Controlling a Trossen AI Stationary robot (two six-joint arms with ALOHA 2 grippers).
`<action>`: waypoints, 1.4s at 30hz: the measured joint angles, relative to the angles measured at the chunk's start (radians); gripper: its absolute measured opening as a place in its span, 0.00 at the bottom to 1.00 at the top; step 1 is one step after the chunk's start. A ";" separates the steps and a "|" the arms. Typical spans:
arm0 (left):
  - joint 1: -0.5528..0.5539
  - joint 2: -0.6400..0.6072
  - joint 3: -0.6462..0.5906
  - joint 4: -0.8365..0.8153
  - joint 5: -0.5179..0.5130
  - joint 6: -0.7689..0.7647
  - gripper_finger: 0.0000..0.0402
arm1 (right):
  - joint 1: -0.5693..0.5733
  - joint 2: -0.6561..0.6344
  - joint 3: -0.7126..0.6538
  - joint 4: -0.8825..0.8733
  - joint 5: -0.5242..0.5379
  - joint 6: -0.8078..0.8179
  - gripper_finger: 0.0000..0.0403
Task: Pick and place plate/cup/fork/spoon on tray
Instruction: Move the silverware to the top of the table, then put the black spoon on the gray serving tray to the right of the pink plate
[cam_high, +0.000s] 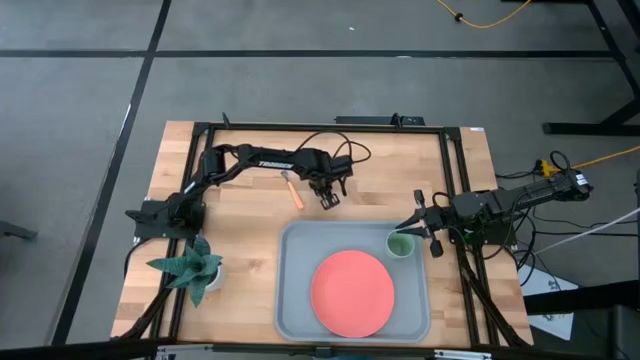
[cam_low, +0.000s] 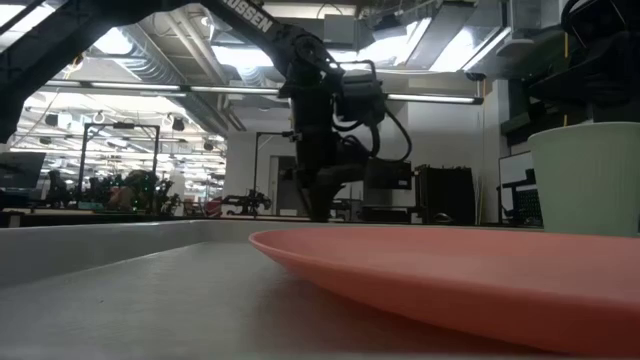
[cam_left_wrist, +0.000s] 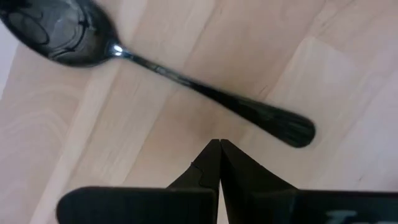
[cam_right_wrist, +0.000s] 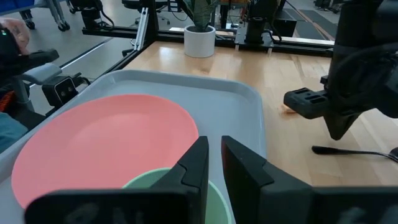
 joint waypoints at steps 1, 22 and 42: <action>0.000 0.000 0.000 0.003 0.006 0.000 0.00 | 0.000 0.000 0.000 0.000 0.000 0.000 0.13; -0.043 0.035 0.017 0.133 0.030 -0.005 0.00 | 0.000 0.000 0.000 -0.004 -0.017 -0.001 0.13; -0.094 -0.029 0.220 -0.400 -0.157 0.128 0.00 | 0.000 0.000 -0.001 0.408 0.005 -0.158 0.13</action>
